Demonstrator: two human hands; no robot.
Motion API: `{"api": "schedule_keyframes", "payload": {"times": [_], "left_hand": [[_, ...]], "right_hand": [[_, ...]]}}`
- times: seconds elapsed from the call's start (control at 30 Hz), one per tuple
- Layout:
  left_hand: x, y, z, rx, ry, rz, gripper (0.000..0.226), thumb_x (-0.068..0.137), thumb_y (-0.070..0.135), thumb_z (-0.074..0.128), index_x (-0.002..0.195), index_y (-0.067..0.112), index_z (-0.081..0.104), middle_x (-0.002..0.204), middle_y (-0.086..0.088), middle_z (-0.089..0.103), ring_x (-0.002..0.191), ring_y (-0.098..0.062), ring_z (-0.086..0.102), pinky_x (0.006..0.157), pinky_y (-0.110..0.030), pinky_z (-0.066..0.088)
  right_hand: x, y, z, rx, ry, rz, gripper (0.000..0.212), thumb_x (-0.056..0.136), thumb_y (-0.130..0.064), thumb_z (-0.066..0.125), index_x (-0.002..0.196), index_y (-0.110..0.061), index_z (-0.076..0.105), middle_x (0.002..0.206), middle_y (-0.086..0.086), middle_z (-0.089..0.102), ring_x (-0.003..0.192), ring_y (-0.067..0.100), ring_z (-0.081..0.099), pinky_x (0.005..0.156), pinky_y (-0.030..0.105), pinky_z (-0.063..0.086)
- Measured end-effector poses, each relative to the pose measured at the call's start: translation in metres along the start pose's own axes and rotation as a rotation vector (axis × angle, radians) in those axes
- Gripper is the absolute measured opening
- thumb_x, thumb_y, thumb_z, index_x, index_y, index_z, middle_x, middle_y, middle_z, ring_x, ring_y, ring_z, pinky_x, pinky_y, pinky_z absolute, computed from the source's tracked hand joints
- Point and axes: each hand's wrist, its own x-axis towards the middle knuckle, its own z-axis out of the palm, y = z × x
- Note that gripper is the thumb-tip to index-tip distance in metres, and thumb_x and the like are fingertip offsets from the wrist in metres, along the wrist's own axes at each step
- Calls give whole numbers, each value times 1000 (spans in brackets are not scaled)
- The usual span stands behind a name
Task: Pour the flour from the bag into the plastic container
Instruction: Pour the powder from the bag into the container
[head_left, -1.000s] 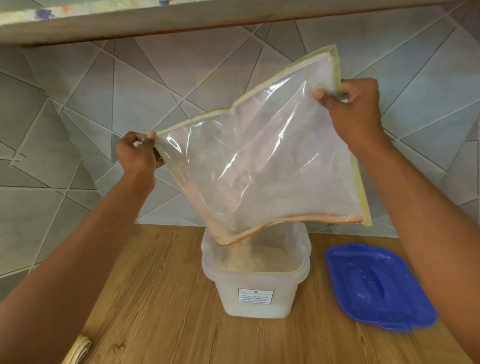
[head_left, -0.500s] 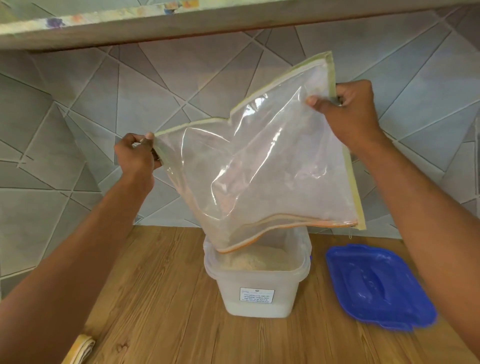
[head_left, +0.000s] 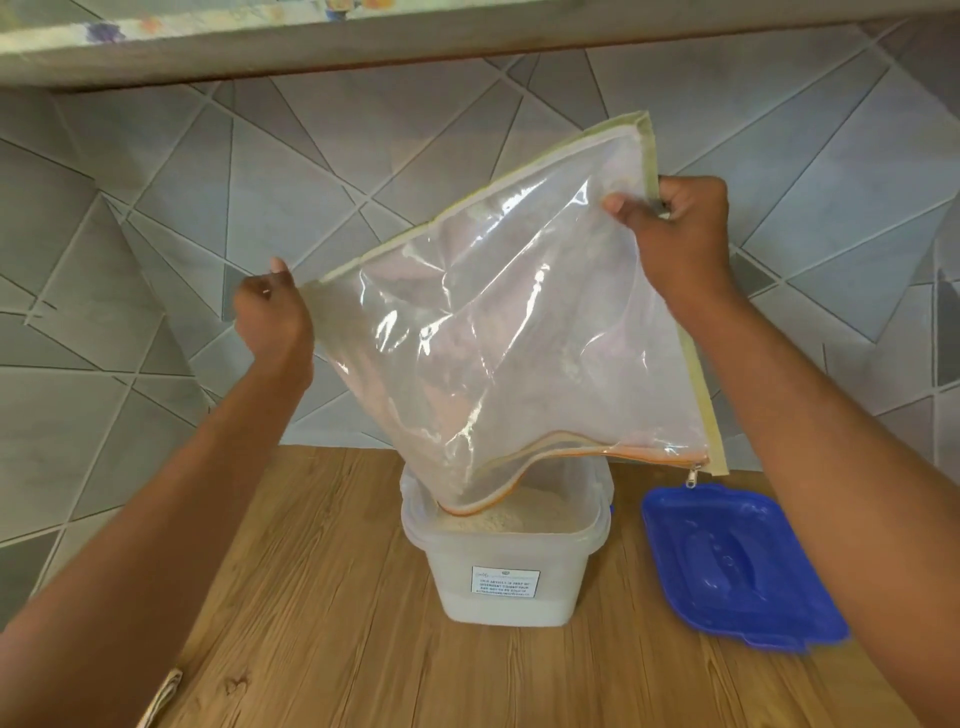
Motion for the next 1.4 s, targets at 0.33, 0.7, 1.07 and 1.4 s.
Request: {"api": "schedule_keyframes", "payload": {"times": [0.33, 0.7, 1.07, 1.4], "left_hand": [[-66, 33, 0, 150, 192, 969, 69, 101, 27, 54, 153, -8, 27, 162, -33, 18, 154, -45, 16, 126, -59, 10], [-60, 35, -2, 321, -398, 761, 77, 98, 70, 27, 143, 14, 55, 146, -15, 57, 134, -29, 55, 113, -40, 44], [-57, 34, 3, 92, 2, 566, 78, 105, 51, 37, 162, 8, 6, 171, -15, -1, 158, -29, -2, 127, -42, -1], [-63, 36, 3, 303, -320, 679, 89, 96, 76, 26, 137, 3, 57, 138, -20, 60, 129, -33, 56, 104, -37, 45]], "right_hand": [[-8, -20, 27, 45, -41, -10, 22, 88, -26, 75, 88, -3, 77, 72, -5, 66, 68, 7, 62, 69, 22, 55], [-3, -36, 30, 74, -13, -56, 35, 88, -31, 75, 82, 3, 71, 68, -1, 59, 66, 13, 60, 70, 37, 60], [0, -39, 37, 123, -4, -45, 25, 87, -27, 76, 71, -11, 66, 61, -10, 48, 61, 9, 48, 63, 24, 49], [0, -36, 44, 157, 5, -42, 25, 87, -26, 75, 78, -3, 72, 67, -6, 59, 67, 10, 58, 71, 40, 59]]}}
